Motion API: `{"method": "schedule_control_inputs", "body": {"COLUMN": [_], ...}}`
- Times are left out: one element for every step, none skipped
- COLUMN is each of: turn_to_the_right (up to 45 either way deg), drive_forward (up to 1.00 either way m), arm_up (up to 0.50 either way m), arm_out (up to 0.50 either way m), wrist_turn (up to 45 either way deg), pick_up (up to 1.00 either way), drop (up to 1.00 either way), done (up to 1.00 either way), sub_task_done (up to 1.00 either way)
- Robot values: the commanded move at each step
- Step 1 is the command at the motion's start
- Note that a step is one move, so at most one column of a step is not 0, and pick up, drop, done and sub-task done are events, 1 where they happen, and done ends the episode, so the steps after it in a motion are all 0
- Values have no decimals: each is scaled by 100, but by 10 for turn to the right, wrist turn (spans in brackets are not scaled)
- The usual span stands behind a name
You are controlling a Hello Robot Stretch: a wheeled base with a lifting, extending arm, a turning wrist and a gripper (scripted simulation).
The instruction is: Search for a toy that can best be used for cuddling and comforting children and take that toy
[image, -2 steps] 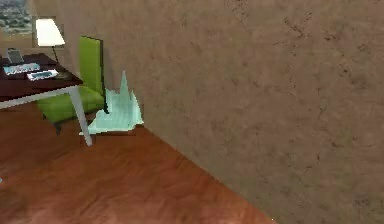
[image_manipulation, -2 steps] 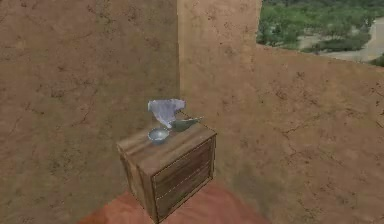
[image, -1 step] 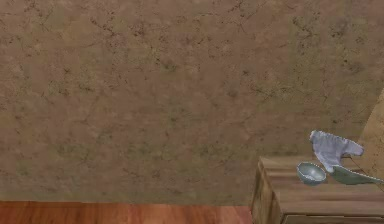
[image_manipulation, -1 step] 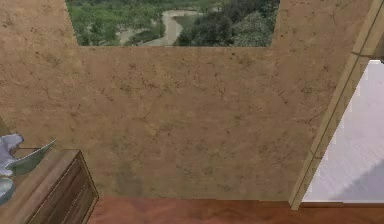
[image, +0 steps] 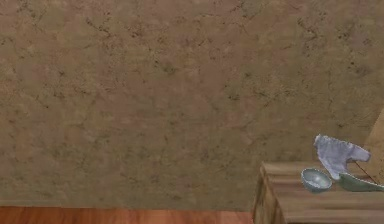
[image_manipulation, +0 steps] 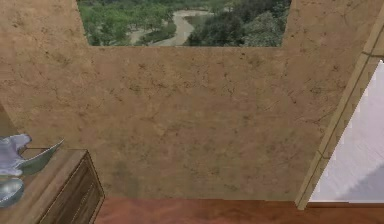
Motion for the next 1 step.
{"method": "schedule_control_inputs", "body": {"turn_to_the_right": [-450], "drive_forward": [0], "arm_up": [0], "arm_out": [0], "wrist_turn": [0], "pick_up": [0], "drop": [0], "done": [0], "sub_task_done": [0]}}
